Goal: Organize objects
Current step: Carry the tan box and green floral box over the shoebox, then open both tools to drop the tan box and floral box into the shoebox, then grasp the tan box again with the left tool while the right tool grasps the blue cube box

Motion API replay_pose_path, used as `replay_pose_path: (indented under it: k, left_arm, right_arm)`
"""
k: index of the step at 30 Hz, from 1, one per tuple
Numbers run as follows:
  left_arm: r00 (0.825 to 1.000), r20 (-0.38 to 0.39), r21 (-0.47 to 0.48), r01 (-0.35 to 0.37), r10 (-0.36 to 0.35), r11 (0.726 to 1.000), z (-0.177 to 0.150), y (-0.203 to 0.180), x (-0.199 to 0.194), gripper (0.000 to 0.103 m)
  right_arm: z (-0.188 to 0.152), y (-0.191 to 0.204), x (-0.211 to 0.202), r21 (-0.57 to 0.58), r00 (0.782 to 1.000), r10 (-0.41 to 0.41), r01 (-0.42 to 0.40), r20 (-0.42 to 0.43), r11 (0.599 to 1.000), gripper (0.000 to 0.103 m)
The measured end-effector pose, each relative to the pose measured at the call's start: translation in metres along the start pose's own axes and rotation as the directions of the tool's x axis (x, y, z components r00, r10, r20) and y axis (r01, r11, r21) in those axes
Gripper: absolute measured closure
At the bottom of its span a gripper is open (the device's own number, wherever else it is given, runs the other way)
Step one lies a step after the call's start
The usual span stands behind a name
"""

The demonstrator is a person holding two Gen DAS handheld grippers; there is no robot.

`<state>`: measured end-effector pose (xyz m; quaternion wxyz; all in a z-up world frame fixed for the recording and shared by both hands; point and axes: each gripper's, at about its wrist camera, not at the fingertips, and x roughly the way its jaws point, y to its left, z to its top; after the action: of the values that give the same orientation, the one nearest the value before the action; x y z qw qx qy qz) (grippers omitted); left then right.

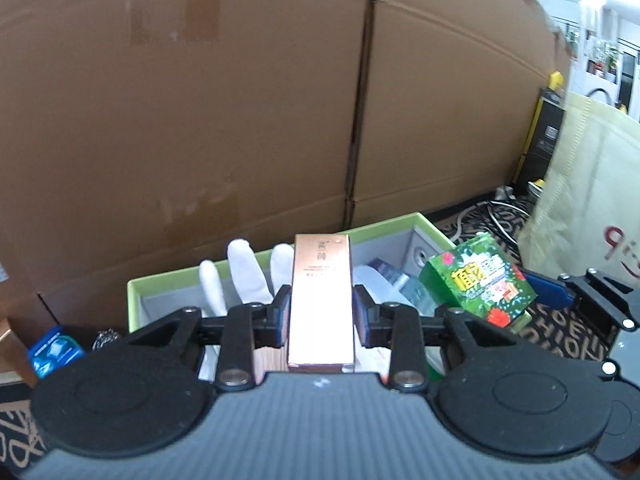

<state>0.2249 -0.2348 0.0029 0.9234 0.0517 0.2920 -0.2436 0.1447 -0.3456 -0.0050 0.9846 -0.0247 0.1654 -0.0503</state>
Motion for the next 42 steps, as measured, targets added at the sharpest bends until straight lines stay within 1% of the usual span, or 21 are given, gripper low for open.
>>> replay_pose_path:
  k: [4, 5, 6, 7, 8, 9, 11, 13, 15, 16, 19, 21, 24, 26, 31, 33, 35, 36, 37, 39, 42]
  left_arm:
    - [1.0, 0.004, -0.009, -0.006, 0.006, 1.0, 0.002, 0.001, 0.018, 0.071]
    - [1.0, 0.016, -0.007, -0.011, 0.011, 1.0, 0.0, 0.001, 0.02, 0.065]
    - [1.0, 0.022, -0.003, -0.014, 0.014, 1.0, -0.002, 0.002, 0.022, 0.04]
    - [0.999, 0.029, -0.008, -0.026, 0.026, 1.0, -0.006, 0.004, 0.021, 0.018]
    - [0.998, 0.051, -0.018, -0.039, 0.04, 0.999, -0.01, 0.006, 0.016, 0.013]
    - [0.996, 0.076, -0.019, -0.044, 0.045, 0.999, -0.014, 0.008, 0.011, 0.012]
    - [0.995, 0.087, -0.004, -0.041, 0.041, 0.999, -0.019, 0.012, 0.003, 0.01]
    - [0.994, 0.095, -0.008, -0.048, 0.049, 0.999, -0.023, 0.014, -0.005, 0.003]
    - [0.993, 0.107, -0.011, -0.048, 0.049, 0.999, -0.025, 0.016, -0.017, 0.001]
    - [0.992, 0.114, -0.013, -0.046, 0.047, 0.999, -0.027, 0.018, -0.023, 0.0]
    - [0.989, 0.137, -0.017, -0.046, 0.048, 0.999, -0.033, 0.022, -0.043, 0.0]
    - [0.987, 0.147, -0.03, -0.054, 0.058, 0.998, -0.041, 0.03, -0.061, 0.0]
    - [0.986, 0.139, -0.052, -0.089, 0.096, 0.995, -0.056, 0.048, -0.085, 0.0]
    - [0.982, 0.131, -0.073, -0.129, 0.138, 0.989, -0.069, 0.064, -0.102, 0.0]
    - [0.966, 0.087, -0.177, -0.225, 0.243, 0.958, -0.109, 0.108, -0.132, 0.0]
    - [0.958, 0.055, -0.227, -0.262, 0.281, 0.938, -0.125, 0.126, -0.141, 0.0]
    - [0.948, 0.031, -0.269, -0.298, 0.317, 0.916, -0.141, 0.146, -0.151, 0.0]
    - [0.943, 0.019, -0.284, -0.315, 0.333, 0.906, -0.147, 0.153, -0.154, 0.0]
    - [0.938, 0.01, -0.295, -0.328, 0.346, 0.898, -0.152, 0.161, -0.155, 0.0]
    - [0.931, 0.0, -0.313, -0.347, 0.365, 0.884, -0.159, 0.175, -0.161, 0.0]
    - [0.93, -0.003, -0.339, -0.347, 0.368, 0.874, -0.163, 0.193, -0.161, 0.0]
  right_arm:
    - [0.0, -0.001, 0.02, -0.005, 1.0, 0.018, -0.018, 0.006, 1.0, 0.038]
    - [-0.003, -0.001, 0.026, -0.013, 1.0, 0.03, -0.03, -0.006, 0.999, 0.035]
    - [-0.005, 0.0, 0.032, -0.023, 0.999, 0.037, -0.038, -0.038, 0.999, 0.032]
    - [-0.009, 0.0, 0.035, -0.025, 0.998, 0.031, -0.032, -0.057, 0.999, 0.03]
    - [-0.014, 0.001, 0.036, -0.028, 0.998, 0.022, -0.023, -0.062, 0.999, 0.029]
    - [-0.018, 0.001, 0.035, -0.033, 0.998, 0.018, -0.02, -0.059, 0.999, 0.027]
    - [-0.025, -0.002, 0.029, -0.018, 0.999, 0.003, -0.004, -0.052, 1.0, 0.021]
    - [-0.025, -0.002, 0.024, 0.015, 0.999, 0.0, 0.0, -0.051, 1.0, 0.02]
    - [-0.022, 0.003, 0.015, 0.033, 0.999, 0.008, -0.007, -0.048, 0.999, 0.018]
    - [-0.021, 0.006, 0.008, 0.034, 0.999, 0.012, -0.01, -0.036, 0.999, 0.015]
    - [-0.015, 0.022, -0.009, 0.015, 1.0, 0.023, -0.023, 0.009, 1.0, 0.015]
    - [-0.013, 0.031, -0.023, 0.01, 0.998, 0.046, -0.046, 0.036, 0.999, 0.014]
    - [-0.016, 0.05, -0.044, 0.015, 0.994, 0.095, -0.096, 0.057, 0.995, 0.012]
    - [-0.02, 0.065, -0.052, 0.008, 0.989, 0.135, -0.135, 0.06, 0.991, 0.012]
    - [-0.034, 0.11, -0.06, -0.007, 0.969, 0.244, -0.244, 0.032, 0.97, 0.012]
    - [-0.041, 0.128, -0.058, -0.001, 0.953, 0.303, -0.303, -0.001, 0.953, 0.013]
    - [-0.046, 0.15, -0.063, -0.012, 0.935, 0.351, -0.352, -0.047, 0.936, 0.021]
    - [-0.048, 0.162, -0.06, -0.028, 0.926, 0.37, -0.373, -0.071, 0.928, 0.022]
    - [-0.05, 0.172, -0.059, -0.044, 0.92, 0.383, -0.387, -0.085, 0.921, 0.025]
    - [-0.049, 0.19, -0.056, -0.069, 0.911, 0.401, -0.408, -0.099, 0.91, 0.026]
    - [-0.042, 0.211, -0.049, -0.088, 0.902, 0.419, -0.428, -0.108, 0.899, 0.026]
